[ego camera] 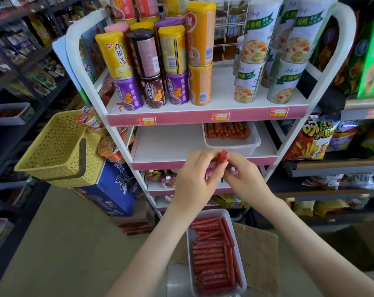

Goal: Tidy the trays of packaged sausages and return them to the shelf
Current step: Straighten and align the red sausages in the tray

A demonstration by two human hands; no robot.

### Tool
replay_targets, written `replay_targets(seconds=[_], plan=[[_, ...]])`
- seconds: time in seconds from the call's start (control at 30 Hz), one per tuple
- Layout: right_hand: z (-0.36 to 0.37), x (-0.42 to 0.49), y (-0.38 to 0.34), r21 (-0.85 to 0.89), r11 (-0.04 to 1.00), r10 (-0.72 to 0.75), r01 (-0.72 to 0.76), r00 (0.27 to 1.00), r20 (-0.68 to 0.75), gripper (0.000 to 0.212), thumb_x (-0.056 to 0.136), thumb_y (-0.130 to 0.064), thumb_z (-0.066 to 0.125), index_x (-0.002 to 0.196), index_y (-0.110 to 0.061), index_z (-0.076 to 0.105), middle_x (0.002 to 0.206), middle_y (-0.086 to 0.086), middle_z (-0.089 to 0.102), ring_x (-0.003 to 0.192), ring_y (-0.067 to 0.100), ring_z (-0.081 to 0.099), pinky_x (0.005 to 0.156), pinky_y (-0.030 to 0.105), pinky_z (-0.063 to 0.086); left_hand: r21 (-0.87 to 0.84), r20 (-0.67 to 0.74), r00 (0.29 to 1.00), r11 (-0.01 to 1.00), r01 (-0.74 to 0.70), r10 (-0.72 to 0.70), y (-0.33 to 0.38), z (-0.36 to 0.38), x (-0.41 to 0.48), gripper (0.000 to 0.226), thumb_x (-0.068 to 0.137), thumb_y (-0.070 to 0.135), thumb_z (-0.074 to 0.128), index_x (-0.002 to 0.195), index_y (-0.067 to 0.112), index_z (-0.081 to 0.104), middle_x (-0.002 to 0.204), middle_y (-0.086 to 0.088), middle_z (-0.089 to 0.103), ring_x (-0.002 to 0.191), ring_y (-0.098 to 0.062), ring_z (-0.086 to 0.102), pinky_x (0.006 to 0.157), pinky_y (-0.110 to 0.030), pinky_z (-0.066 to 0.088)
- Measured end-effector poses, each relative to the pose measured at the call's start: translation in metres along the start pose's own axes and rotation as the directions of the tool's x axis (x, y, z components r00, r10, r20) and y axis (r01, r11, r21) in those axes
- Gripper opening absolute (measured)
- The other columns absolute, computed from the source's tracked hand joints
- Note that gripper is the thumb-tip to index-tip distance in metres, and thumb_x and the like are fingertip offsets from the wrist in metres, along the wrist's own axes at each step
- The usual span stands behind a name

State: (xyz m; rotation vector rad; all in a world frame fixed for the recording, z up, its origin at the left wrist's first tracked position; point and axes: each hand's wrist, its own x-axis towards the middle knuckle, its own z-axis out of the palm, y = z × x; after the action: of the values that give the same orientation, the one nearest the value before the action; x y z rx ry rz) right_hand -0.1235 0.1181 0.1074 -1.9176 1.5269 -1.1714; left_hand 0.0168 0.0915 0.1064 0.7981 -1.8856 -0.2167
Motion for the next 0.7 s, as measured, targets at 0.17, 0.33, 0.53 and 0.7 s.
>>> replay_targets(seconds=[0.17, 0.33, 0.53, 0.7], plan=[[0.014, -0.02, 0.042, 0.036, 0.955, 0.289, -0.294, 0.952, 0.096, 0.051, 0.091, -0.007, 0.06, 0.137, -0.016, 0.039, 0.1, -0.007, 0.06, 0.081, 0.001, 0.061, 0.072, 0.018, 0.051, -0.045, 0.276, 0.881, 0.91, 0.411, -0.384, -0.029, 0.012, -0.026, 0.045, 0.09, 0.048, 0.05, 0.121, 0.017, 0.056, 0.106, 0.006, 0.064, 0.097, -0.006, 0.06, 0.084, -0.021, 0.049], [0.045, -0.073, 0.136, -0.04, 0.802, 0.589, -0.596, 0.779, 0.216, 0.075, 0.092, -0.003, 0.053, 0.148, -0.033, 0.014, 0.115, -0.002, 0.043, 0.077, -0.004, 0.052, 0.067, 0.013, 0.044, 0.327, 0.516, 0.506, 0.705, 0.63, -0.691, -0.089, 0.036, -0.105, 0.039, 0.099, 0.042, 0.038, 0.114, 0.014, 0.061, 0.106, 0.001, 0.064, 0.098, -0.016, 0.06, 0.075, -0.023, 0.04], [0.112, -0.137, 0.245, -0.228, 0.714, 0.696, -0.662, 0.636, 0.335, 0.057, 0.094, -0.015, 0.053, 0.144, -0.033, 0.034, 0.103, -0.016, 0.043, 0.095, 0.014, 0.053, 0.08, 0.023, 0.039, 0.589, 0.654, 0.18, 0.644, 0.488, -0.735, -0.167, 0.098, -0.24, 0.026, 0.097, 0.022, 0.045, 0.117, 0.012, 0.058, 0.109, -0.01, 0.065, 0.1, -0.028, 0.062, 0.086, -0.036, 0.047], [0.178, -0.156, 0.316, -0.403, 0.754, 0.646, -0.518, 0.695, 0.316, 0.055, 0.098, -0.023, 0.043, 0.149, -0.033, 0.024, 0.127, -0.005, 0.046, 0.105, 0.029, 0.054, 0.086, 0.037, 0.041, 0.551, 0.714, 0.226, 0.732, 0.402, -0.662, -0.2, 0.157, -0.306, 0.035, 0.092, 0.022, 0.035, 0.111, 0.01, 0.063, 0.103, -0.014, 0.066, 0.094, -0.035, 0.061, 0.077, -0.04, 0.049]])
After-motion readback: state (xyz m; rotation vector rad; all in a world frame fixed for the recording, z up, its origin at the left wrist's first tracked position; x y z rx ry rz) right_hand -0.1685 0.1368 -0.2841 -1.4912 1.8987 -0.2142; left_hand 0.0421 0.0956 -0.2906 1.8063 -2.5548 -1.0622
